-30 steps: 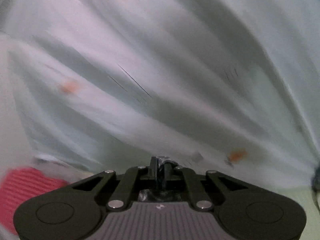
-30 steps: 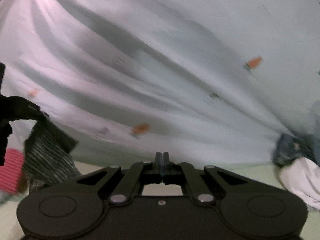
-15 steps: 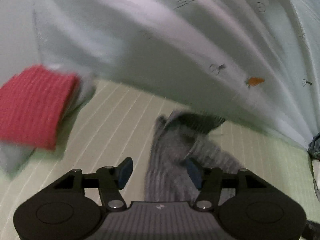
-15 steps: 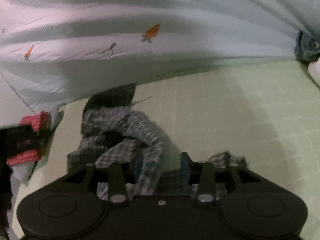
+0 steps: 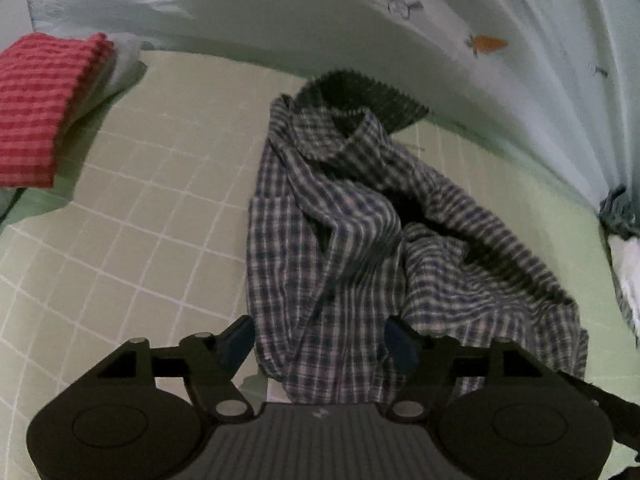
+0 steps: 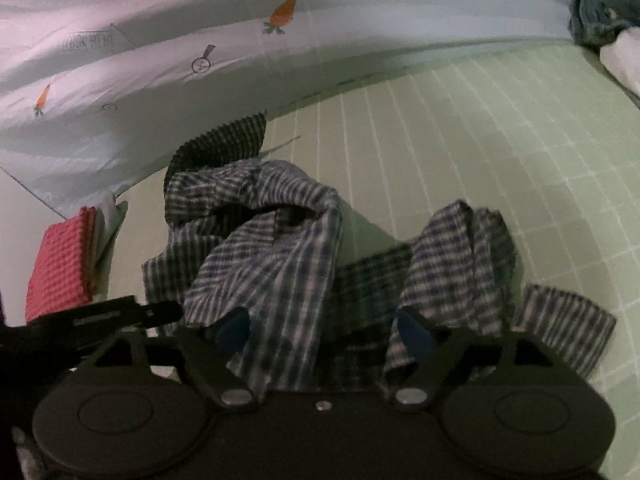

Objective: Fold clothes
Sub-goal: 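Open both grippers and release the shirt onto the mat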

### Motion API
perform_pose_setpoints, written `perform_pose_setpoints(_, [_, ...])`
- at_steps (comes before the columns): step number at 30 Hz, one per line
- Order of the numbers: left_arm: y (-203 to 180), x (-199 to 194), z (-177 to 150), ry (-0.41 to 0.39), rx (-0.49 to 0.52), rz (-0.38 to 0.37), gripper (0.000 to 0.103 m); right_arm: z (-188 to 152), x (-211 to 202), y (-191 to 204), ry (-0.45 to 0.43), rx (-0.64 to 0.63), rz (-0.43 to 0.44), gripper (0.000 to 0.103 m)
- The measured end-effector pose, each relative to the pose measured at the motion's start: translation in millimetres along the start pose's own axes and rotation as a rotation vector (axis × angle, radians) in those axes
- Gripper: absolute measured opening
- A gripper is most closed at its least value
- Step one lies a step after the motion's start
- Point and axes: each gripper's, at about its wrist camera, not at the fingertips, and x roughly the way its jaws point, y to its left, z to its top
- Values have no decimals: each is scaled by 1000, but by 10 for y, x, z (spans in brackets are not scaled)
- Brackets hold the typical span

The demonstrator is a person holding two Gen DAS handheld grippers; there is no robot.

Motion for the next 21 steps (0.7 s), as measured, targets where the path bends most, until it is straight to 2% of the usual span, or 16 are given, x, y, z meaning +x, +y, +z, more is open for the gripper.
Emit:
perform_pose_setpoints(2, [-12,62,8,18,11,0,74,6,34,19,56,-20,11,80])
perform_pose_setpoints(4, [-43,98,-9,25,26,2,67,1,28,43,77,-51,34,61])
perform_pose_setpoints(5, [-58,109,-19,25,31,8,52,3,16,44,73,-59,51,41])
perform_pose_setpoints(6, [-67,124,-21,28,37,10,42,8,3,43,66,-66,65,30])
perform_pose_setpoints(7, [-73,132,-28,29,42,18,23,22,-17,37,51,-67,69,17])
perform_pose_setpoints(8, [-73,129,-38,27,47,30,11,37,-36,32,36,-68,74,6])
perform_pose_setpoints(9, [-65,122,-45,22,53,35,11,52,-57,27,19,-70,78,2])
perform_pose_setpoints(13, [5,84,-60,4,33,36,4,136,-210,18,-91,-126,52,1])
perform_pose_setpoints(16, [67,12,-38,-25,-3,57,3,214,-375,-23,-190,-202,-28,1])
perform_pose_setpoints(21, [160,-312,143,-107,-22,111,2,462,-725,-250,-326,-235,-139,1])
